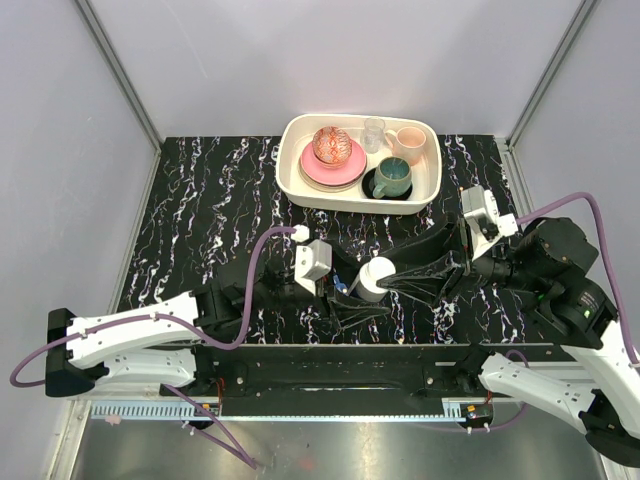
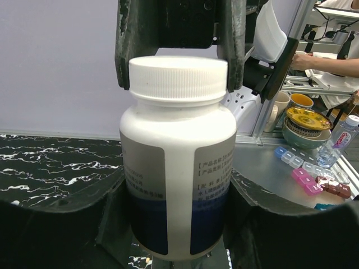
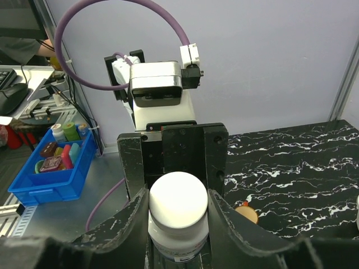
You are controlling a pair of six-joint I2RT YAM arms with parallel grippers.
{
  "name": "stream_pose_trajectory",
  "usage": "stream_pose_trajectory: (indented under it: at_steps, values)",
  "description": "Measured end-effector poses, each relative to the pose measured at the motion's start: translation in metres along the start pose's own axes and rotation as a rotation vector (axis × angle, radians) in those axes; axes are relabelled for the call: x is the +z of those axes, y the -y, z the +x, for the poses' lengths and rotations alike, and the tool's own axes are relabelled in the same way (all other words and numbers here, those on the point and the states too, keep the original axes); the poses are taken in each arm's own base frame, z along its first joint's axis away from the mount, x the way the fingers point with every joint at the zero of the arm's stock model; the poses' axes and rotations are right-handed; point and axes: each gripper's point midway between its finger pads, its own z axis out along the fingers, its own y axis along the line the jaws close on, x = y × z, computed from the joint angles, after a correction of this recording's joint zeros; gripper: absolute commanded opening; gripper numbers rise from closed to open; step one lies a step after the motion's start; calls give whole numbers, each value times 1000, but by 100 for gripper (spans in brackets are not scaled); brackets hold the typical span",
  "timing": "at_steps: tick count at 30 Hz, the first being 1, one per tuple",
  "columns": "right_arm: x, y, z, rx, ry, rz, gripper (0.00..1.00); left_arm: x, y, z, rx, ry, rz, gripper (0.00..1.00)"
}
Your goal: Sort the pills into containers
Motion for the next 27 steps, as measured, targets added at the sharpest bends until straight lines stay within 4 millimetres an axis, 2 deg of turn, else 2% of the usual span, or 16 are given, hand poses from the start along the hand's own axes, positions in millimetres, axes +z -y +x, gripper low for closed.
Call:
stream_pose_trajectory:
  at_steps: [4, 9, 21, 24, 25, 27]
  values:
    - [0, 2, -2, 0, 2, 13, 14, 0, -4, -1, 4, -6, -21, 0]
    - [5, 16, -8, 13, 11, 78, 10, -1, -19, -8, 29, -25, -118, 0]
    - [20, 97, -27, 116, 66, 464, 2, -14, -112, -32, 201, -90, -631, 0]
    - [20, 117, -30, 148, 85, 560, 2, -18, -134, -34, 249, -110, -758, 0]
    - [21, 122, -31, 161, 91, 587, 5, -20, -141, -35, 264, -118, -803, 0]
    - [21, 131, -32, 179, 100, 633, 18, -22, -153, -36, 287, -130, -876, 0]
